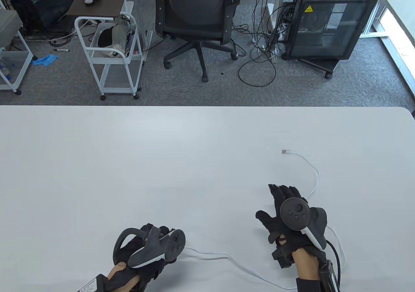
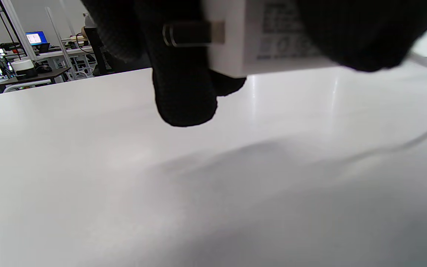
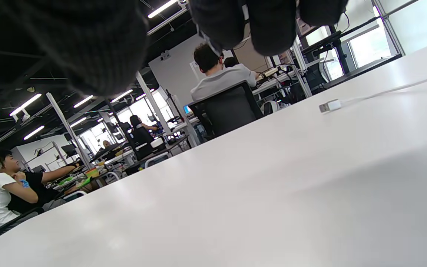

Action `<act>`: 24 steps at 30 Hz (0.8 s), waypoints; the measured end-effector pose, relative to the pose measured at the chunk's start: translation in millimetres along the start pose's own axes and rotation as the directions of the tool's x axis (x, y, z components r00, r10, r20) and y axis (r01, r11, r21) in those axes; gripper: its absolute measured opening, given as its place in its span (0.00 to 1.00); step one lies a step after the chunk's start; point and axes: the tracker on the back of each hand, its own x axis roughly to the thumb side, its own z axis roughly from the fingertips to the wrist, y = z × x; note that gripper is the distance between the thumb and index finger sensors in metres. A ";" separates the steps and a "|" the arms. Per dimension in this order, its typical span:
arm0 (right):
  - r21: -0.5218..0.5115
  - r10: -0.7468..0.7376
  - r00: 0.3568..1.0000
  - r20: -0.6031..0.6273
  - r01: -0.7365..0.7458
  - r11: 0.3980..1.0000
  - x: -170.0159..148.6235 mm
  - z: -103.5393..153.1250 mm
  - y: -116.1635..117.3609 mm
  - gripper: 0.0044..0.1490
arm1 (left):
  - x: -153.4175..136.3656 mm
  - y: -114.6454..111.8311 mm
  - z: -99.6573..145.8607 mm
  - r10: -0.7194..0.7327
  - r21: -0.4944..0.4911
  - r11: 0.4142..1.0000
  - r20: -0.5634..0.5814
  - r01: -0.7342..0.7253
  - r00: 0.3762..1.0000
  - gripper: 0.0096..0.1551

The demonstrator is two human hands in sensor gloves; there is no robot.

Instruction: Insert the USB cable into the charger head

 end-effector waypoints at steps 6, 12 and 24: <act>0.006 0.004 1.000 -0.018 -0.003 1.000 -4.9 -1.0 0.5 0.59 | -3.2 -1.9 -3.9 -0.003 -0.017 1.000 -0.026 0.003 1.000 0.45; -0.007 0.001 1.000 -0.023 -0.002 1.000 -5.9 -0.8 -0.9 0.58 | -20.1 -7.6 -14.1 0.041 -0.086 0.995 -0.122 -0.052 0.992 0.45; -0.035 -0.016 0.998 -0.057 0.014 0.999 -15.1 0.2 -6.8 0.58 | -43.0 -26.8 -44.3 0.004 -0.159 0.985 -0.397 -0.073 0.918 0.45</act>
